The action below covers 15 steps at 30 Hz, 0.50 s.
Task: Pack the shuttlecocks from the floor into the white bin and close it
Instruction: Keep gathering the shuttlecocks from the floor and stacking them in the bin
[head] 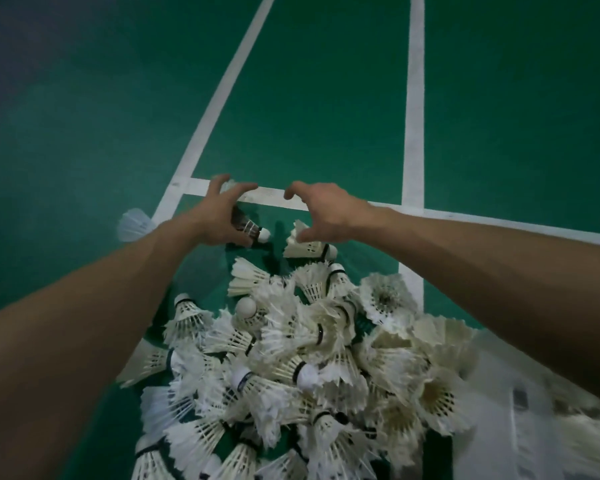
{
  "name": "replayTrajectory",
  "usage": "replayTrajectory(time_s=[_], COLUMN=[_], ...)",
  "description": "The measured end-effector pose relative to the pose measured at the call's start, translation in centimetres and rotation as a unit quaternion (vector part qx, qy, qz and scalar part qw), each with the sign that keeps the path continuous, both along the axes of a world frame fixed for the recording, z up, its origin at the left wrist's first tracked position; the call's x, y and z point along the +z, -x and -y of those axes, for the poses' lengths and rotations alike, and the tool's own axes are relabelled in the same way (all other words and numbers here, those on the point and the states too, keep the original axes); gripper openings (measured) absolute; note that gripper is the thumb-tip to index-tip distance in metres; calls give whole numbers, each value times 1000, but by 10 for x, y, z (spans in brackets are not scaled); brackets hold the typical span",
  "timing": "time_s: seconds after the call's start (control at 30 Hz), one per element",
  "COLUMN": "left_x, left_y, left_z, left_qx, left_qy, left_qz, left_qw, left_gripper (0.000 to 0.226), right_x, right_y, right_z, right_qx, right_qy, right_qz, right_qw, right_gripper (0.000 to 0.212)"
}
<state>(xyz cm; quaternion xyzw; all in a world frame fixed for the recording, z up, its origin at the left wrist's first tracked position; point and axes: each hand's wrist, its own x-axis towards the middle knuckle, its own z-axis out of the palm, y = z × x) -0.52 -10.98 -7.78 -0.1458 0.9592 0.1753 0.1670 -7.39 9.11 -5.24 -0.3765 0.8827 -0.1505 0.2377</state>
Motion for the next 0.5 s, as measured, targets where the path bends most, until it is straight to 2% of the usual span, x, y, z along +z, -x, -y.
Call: replayTrajectory(time_s=[0.07,0.13,0.3,0.4,0.5], left_x=[-2,-3,-13,-18,-15], left_y=[5,11,24,23,19], left_z=[5,12,23,19,21], left_qx=[0,9,-34,-38,-35], left_qy=[94,137,42,43,-21], left_qz=[-16,-15,51,37,-1], left_qw=[995,990,997,998,999], left_gripper=[109,115,114,99,74], right_x=[-8,-14,-28,-36,-40], right_y=[1,2,6,9,9], right_z=[7,11,14,13,15], right_qx=[14,24,46,41,37], right_qy=[8,10,-11,-8,-16], right_qz=[-5,-7,0,18,41], right_qw=[1000,1000,999,999,998], right_gripper=[73,74,78,76,76])
